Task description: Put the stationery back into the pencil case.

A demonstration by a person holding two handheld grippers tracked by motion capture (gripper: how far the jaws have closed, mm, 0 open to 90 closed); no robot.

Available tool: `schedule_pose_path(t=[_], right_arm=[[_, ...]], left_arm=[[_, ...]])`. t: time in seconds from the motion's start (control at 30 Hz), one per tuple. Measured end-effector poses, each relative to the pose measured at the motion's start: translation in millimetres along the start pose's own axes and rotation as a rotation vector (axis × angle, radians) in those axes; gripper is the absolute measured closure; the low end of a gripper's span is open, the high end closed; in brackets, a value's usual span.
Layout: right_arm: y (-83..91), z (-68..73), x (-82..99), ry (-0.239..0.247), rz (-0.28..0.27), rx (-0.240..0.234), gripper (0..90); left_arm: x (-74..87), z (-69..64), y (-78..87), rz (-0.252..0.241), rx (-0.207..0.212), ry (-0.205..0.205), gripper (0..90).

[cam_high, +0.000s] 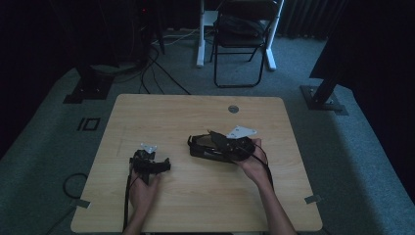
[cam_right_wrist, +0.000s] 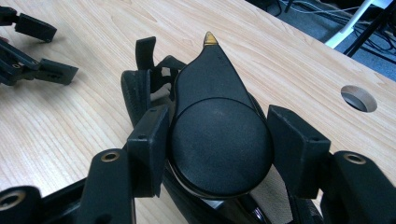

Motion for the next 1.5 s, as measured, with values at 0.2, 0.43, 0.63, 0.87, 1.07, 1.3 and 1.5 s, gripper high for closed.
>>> schedule_pose_path(t=[0.2, 0.43, 0.63, 0.87, 1.07, 1.3, 1.5], right_arm=[[-1.7, -2.8, 1.0, -0.004, 0.002, 0.000, 41.5], [-3.1, -5.8, 2.1, -0.015, 0.006, 0.004, 41.5], [-4.1, -8.0, 2.8, -0.015, 0.006, 0.003, 41.5], [-8.2, -10.2, 5.4, -0.013, 0.016, 0.002, 41.5], [-11.1, -10.2, 8.4, -0.017, 0.024, -0.002, 41.5], [-14.5, -9.9, 11.9, -0.018, 0.035, -0.009, 41.5], [-15.1, -10.6, 14.2, -0.018, 0.043, -0.011, 41.5]], left_arm=[[0.0, 0.0, 0.0, 0.000, 0.000, 0.000, 1.5], [-0.1, -0.3, -0.1, -0.002, 0.000, 0.004, 1.5], [-0.1, -0.4, -0.1, -0.002, 0.000, 0.005, 1.5], [-0.2, -0.3, -0.3, -0.004, -0.001, 0.005, 1.5], [-0.2, -0.3, -0.3, -0.004, -0.001, 0.005, 1.6], [-0.4, -0.4, -0.5, -0.004, -0.001, 0.006, 1.5], [-0.5, -0.5, -0.6, -0.006, -0.001, 0.008, 1.5]])
Point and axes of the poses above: each handheld gripper's, and its own axes: y roughly backward along the jaws, x roughly out of its underside, z roughly to its left, the point moved 8 cm from there along -y, roughly forward along the jaws, and after that the axes turned 4 degrees about -x, right-handed, at the moved point
